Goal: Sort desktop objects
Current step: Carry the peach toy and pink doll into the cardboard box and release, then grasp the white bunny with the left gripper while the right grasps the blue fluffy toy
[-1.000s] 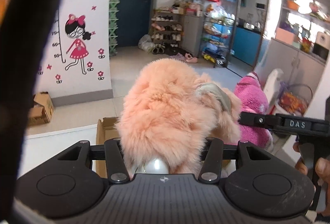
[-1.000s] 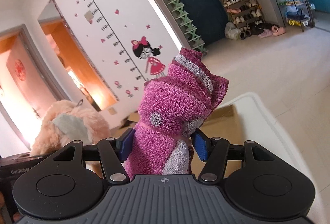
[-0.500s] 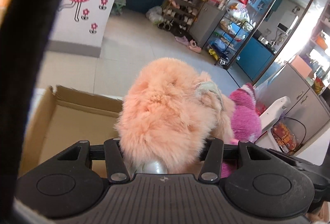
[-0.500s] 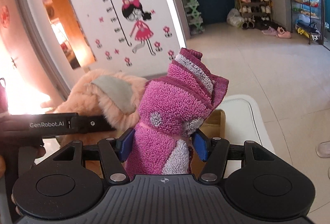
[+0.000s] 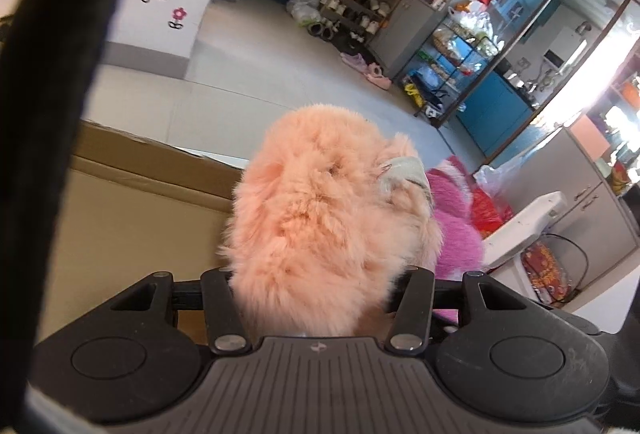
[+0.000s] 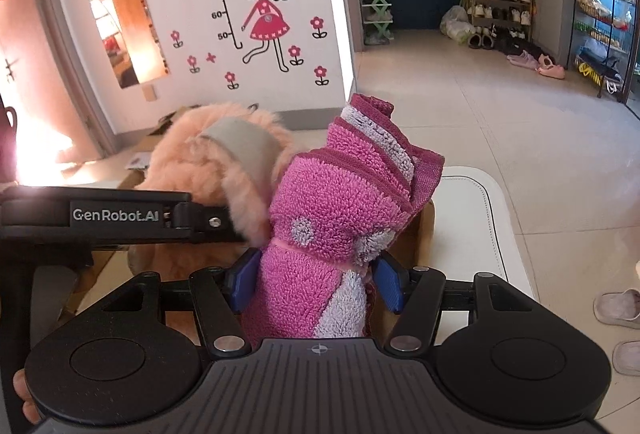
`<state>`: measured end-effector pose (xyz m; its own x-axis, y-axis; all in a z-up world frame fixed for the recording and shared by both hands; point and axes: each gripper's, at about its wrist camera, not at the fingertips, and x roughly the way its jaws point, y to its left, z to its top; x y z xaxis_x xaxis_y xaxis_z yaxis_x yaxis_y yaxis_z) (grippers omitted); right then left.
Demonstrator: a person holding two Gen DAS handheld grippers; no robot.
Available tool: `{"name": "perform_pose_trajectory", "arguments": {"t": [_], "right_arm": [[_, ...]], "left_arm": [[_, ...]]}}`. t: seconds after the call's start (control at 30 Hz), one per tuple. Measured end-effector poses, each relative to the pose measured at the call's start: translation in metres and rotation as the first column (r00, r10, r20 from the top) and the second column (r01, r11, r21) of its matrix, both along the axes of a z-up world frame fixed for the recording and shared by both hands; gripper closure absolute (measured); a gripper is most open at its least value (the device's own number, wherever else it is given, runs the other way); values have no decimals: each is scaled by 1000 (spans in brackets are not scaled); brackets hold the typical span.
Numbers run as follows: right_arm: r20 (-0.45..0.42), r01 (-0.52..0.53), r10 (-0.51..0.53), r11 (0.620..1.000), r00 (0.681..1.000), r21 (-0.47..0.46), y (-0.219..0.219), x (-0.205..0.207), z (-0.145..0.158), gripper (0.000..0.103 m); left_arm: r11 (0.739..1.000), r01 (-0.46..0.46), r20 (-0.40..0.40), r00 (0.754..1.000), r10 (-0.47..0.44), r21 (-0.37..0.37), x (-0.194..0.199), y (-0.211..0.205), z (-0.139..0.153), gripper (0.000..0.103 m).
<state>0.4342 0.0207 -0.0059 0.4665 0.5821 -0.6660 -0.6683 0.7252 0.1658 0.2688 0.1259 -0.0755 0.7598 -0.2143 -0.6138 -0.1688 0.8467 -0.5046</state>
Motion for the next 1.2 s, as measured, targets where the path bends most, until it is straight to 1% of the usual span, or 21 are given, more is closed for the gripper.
{"name": "perform_pose_trajectory", "arguments": {"t": [0.07,0.13,0.2,0.27,0.33,0.4,0.5,0.6,0.63,0.67,0.73,0.83,0.9,0.97,1.03,1.1,1.2], "right_arm": [[13,18,-18,1000,1000,-10,0,1,0,33],[4,28,-28,1000,1000,-6,-1,6,1,33],[3,33,-33,999,999,9,-7,8,5,28],[4,36,-37,999,999,40,-14,8,13,25],[10,44,-45,997,999,65,-22,9,20,24],[9,45,-46,994,999,99,-29,6,28,23],[-2,43,-43,990,999,132,-43,-2,34,21],[-9,32,-31,988,999,153,-56,-16,41,19],[-9,29,-28,986,1000,162,-62,-21,45,19],[-9,19,-17,985,1000,169,-67,-28,49,19],[8,-7,6,985,1000,172,-78,-46,57,18],[18,-23,20,981,1000,190,-98,-73,69,16],[14,-27,24,977,1000,210,-112,-89,77,15],[-2,-41,42,969,999,244,-124,-108,84,12],[-9,-51,55,966,998,253,-128,-124,87,9],[-11,-70,75,964,997,256,-127,-141,88,7],[-28,-97,108,961,994,258,-116,-167,83,6]], "left_arm": [[1000,6,-7,1000,-6,-25,7,0,-4,53],[998,-7,-14,1000,6,-55,13,3,-7,50],[997,-32,-23,999,30,-72,15,6,-9,43],[995,-59,-18,998,58,-79,10,9,-9,30],[993,-81,-14,997,80,-88,5,11,-7,23],[993,-76,-2,997,76,-87,2,11,-3,23],[998,-61,-11,998,61,-22,-4,5,8,23],[999,-22,2,1000,22,40,-17,0,25,21],[997,-11,17,1000,10,70,-26,-1,33,19],[995,-3,30,1000,0,103,-36,-2,40,15],[987,11,48,999,-19,162,-65,-3,55,9],[974,51,70,995,-68,221,-110,-3,76,6],[959,64,80,993,-90,277,-140,-6,92,0],[936,54,73,994,-85,348,-170,-7,104,1],[912,46,60,995,-77,408,-203,-2,112,1],[891,20,48,998,-47,454,-230,6,118,1],[852,-51,51,998,29,522,-255,23,124,1]]}}
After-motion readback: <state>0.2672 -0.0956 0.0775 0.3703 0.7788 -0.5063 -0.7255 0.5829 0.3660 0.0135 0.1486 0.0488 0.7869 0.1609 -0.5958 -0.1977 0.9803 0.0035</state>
